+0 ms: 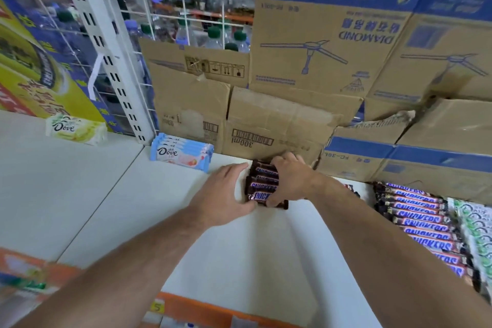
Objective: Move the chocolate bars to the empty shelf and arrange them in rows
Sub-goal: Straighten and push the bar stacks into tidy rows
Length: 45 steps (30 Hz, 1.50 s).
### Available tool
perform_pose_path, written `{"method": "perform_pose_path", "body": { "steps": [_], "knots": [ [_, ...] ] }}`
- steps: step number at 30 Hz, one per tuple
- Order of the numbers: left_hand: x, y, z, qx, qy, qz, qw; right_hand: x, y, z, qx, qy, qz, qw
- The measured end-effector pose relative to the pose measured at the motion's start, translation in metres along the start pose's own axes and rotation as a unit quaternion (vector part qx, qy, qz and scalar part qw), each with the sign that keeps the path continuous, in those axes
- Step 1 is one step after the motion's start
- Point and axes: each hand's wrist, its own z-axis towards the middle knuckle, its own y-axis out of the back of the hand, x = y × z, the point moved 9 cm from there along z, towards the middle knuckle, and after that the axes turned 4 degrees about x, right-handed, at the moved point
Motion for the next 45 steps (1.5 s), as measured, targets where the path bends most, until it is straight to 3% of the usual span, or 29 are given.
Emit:
{"method": "perform_pose_path", "body": {
  "steps": [11,19,27,34,40,45],
  "knots": [
    [-0.008,0.005,-0.001,-0.011,-0.033,-0.017,0.999,-0.004,-0.002,0.002,-0.008,-0.017,0.039,0.999],
    [0.003,-0.004,0.001,0.059,0.016,-0.056,0.997,0.012,-0.02,-0.018,-0.06,-0.002,0.103,0.993],
    [-0.004,0.005,-0.005,0.031,-0.024,-0.07,0.997,0.007,-0.026,-0.044,-0.119,-0.014,0.114,0.986],
    [-0.003,0.003,-0.005,0.048,-0.019,-0.091,0.995,0.007,-0.033,-0.05,-0.146,-0.015,0.208,0.967],
    [-0.011,0.007,-0.007,0.044,-0.045,-0.069,0.996,-0.03,-0.045,-0.06,-0.144,-0.092,0.357,0.918],
    [-0.022,0.011,-0.008,0.042,-0.082,-0.038,0.995,-0.03,-0.057,-0.065,-0.144,-0.094,0.504,0.847]
  ]
}}
